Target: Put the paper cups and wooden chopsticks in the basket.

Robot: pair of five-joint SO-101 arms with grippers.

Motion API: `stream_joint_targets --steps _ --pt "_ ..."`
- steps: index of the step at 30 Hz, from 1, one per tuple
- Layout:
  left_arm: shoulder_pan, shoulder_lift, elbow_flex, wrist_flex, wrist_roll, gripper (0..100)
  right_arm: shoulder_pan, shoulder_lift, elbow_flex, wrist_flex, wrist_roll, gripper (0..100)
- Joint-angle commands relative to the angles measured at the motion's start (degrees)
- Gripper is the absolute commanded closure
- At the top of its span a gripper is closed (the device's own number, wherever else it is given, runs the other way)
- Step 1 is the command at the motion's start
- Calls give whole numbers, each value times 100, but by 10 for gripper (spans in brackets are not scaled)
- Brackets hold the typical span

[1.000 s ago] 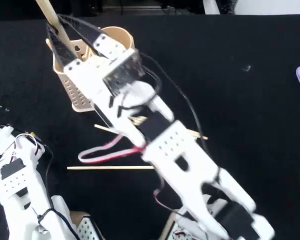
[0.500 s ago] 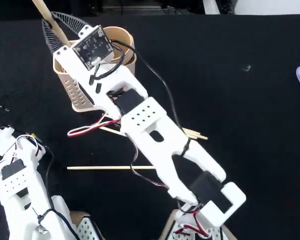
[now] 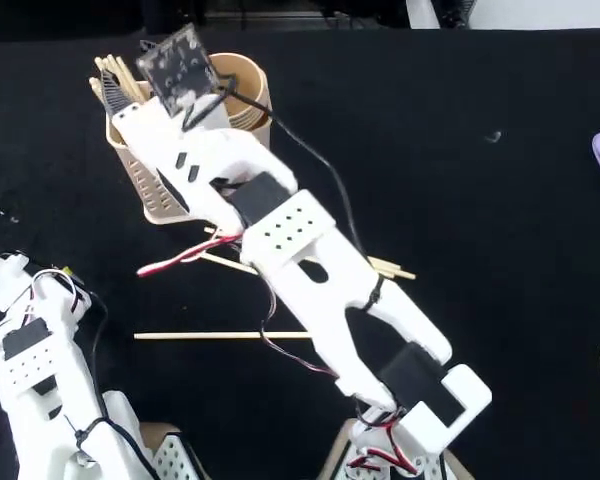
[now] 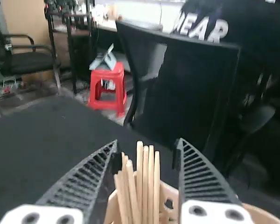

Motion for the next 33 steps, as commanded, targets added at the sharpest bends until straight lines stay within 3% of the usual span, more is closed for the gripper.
stream_joint_targets --steps 1,8,12,21,28,33 --pt "75 -105 -84 -88 -35 838 114 -884 -576 1134 -220 825" --pt "66 -105 -92 -88 -35 838 79 -2721 110 4835 -229 822" --pt "40 -105 -110 -88 -35 838 79 -3389 1666 5582 -185 822" --pt "31 -105 -110 -88 -35 838 -1029 -3741 5807 3464 721 825" --pt "31 -105 -119 -88 -35 838 -1723 -3503 6580 2884 993 825" --pt "31 -105 -119 -88 -35 838 -1653 -2721 6598 2330 1292 825"
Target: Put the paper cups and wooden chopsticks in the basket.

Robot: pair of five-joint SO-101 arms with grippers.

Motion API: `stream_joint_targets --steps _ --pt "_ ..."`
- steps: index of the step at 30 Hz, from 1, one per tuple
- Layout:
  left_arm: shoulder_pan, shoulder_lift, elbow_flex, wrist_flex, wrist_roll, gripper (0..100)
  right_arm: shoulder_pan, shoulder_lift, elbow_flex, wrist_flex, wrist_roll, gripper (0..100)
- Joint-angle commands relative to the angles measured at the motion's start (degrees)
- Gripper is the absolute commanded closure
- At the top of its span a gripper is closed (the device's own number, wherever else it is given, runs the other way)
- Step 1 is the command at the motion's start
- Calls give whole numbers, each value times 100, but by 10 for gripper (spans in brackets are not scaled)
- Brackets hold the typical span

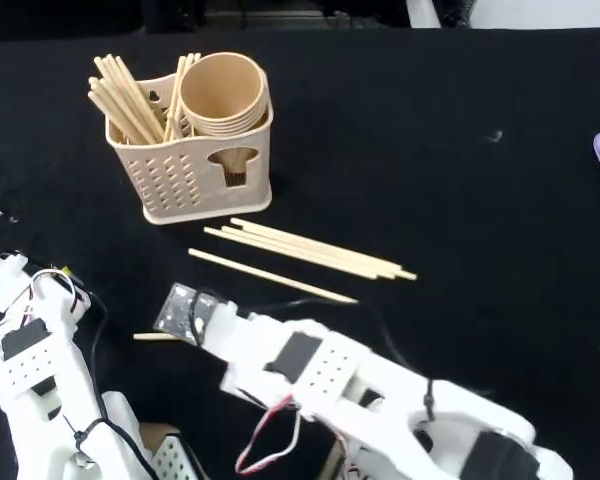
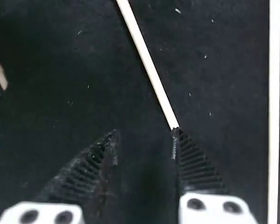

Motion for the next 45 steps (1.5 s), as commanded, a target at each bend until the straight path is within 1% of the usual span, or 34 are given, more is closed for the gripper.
stream_joint_targets --steps 1,5,7,9,11,12,14,18,21,23,25,27,30,32,36,39,42,45 --pt "31 -105 -119 -88 -35 838 26 558 -180 -308 334 825" --pt "31 -105 -119 -88 -35 838 308 1270 -637 -246 378 830" --pt "31 -105 -119 -88 -35 838 352 1446 -778 -211 404 887" --pt "31 -105 -119 -79 -35 838 369 1464 -804 -211 387 990" --pt "22 -105 -119 -79 -35 838 378 1411 -796 -167 387 975" --pt "22 -105 -119 -79 -35 838 387 1376 -804 -88 396 990" --pt "22 -105 -119 -79 -35 838 536 1253 -857 114 404 988" --pt "22 -105 -119 -79 -35 838 1310 725 -1059 598 431 988" --pt "22 -105 -119 -79 -35 838 1846 321 -1042 695 800 988" --pt "22 -105 -119 -79 -35 838 2022 163 -954 695 976 988" --pt "31 -105 -119 -88 -35 838 1829 92 -804 695 1143 986" --pt "31 -105 -119 -88 -35 838 1248 66 -611 730 1257 969" --pt "31 -105 -119 -88 -35 838 343 92 -374 712 1213 858" --pt "31 -105 -119 -88 -35 838 141 101 -242 571 1213 808" --pt "31 -105 -119 -88 -35 838 299 110 -198 396 1248 860" --pt "31 -105 -119 -88 -35 838 554 110 -198 273 1266 864" --pt "31 -105 -110 -88 -35 838 800 110 -198 237 1477 864" --pt "31 -105 -101 -88 -35 838 835 110 -198 246 1503 863"
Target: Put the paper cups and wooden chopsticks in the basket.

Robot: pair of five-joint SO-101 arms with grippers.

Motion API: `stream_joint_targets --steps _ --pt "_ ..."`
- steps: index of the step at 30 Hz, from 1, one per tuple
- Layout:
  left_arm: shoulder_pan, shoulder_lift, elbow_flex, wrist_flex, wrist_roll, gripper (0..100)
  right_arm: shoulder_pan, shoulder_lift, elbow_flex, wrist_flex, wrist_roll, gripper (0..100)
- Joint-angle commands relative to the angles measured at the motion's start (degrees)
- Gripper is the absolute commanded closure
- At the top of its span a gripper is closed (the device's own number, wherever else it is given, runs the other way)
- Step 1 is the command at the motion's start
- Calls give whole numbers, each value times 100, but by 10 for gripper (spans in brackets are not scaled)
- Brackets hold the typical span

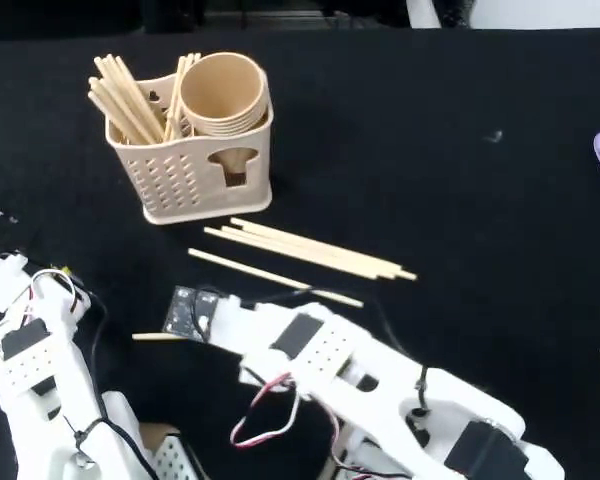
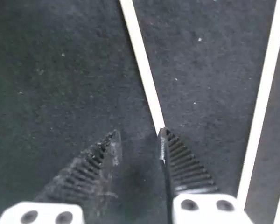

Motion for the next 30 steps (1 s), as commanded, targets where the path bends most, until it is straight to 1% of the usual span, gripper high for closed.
stream_joint_targets --steps 1,4,6,10,14,17,19,22,25,28,30 --pt "31 -105 -101 -88 -35 838 167 -198 -13 -88 88 855" --pt "31 -105 -101 -88 -35 838 167 -75 -13 -105 79 799" --pt "31 -105 -101 -88 -35 838 167 215 -84 -141 114 789" --pt "40 -105 -110 -88 -35 838 167 1086 -435 -387 114 836" --pt "40 -105 -92 -88 -35 838 167 1701 -980 35 123 877" --pt "40 -105 -84 -88 -35 838 176 1780 -1086 62 79 989" --pt "40 -105 -84 -88 -35 838 211 1771 -1086 62 97 983" --pt "40 -105 -92 -88 -35 838 554 1499 -1086 123 105 988" --pt "40 -105 -92 -88 -35 838 1125 884 -1086 413 220 988" --pt "40 -105 -92 -88 -35 838 1714 233 -989 642 686 988" --pt "40 -105 -110 -88 -35 838 1943 -13 -822 642 1073 988"
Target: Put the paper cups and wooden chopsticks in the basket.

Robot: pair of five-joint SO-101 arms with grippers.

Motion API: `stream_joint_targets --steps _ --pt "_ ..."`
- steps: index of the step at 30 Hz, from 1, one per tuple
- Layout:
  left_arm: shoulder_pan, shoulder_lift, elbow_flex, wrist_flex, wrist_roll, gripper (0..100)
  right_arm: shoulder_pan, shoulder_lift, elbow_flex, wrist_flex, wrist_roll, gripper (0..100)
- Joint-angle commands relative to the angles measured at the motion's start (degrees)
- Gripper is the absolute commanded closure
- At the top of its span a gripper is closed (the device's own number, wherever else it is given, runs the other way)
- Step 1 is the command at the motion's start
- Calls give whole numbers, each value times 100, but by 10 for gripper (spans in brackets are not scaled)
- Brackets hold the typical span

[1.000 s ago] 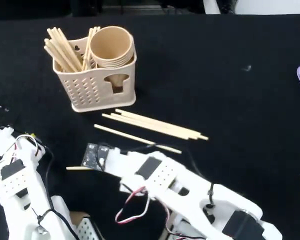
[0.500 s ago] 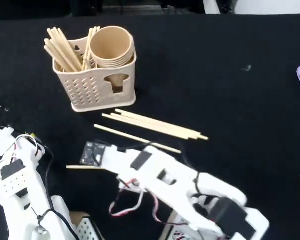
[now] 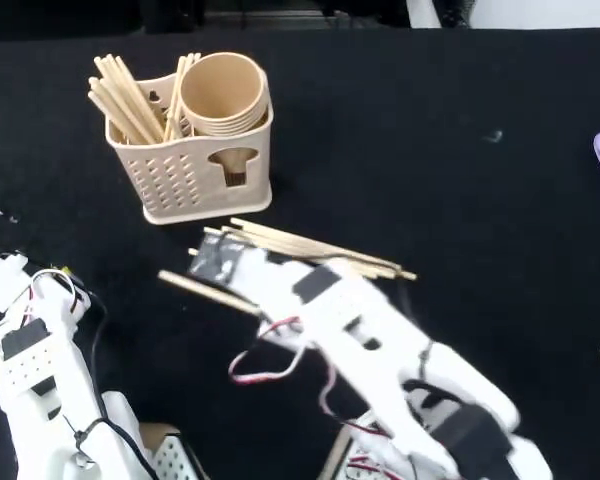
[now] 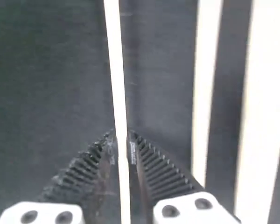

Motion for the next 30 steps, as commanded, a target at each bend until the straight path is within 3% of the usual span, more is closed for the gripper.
stream_joint_targets --steps 1,8,14,21,30 --pt "48 -105 -110 -88 -35 838 484 -576 154 70 686 988" --pt "75 -105 -110 -88 -35 838 536 -593 224 79 1046 967" --pt "66 -105 -110 -88 -35 838 730 -602 163 35 923 773" --pt "48 -105 -110 -88 -35 838 730 -593 479 -659 923 760" --pt "40 -105 -110 -88 -35 838 510 -233 585 -791 932 765"
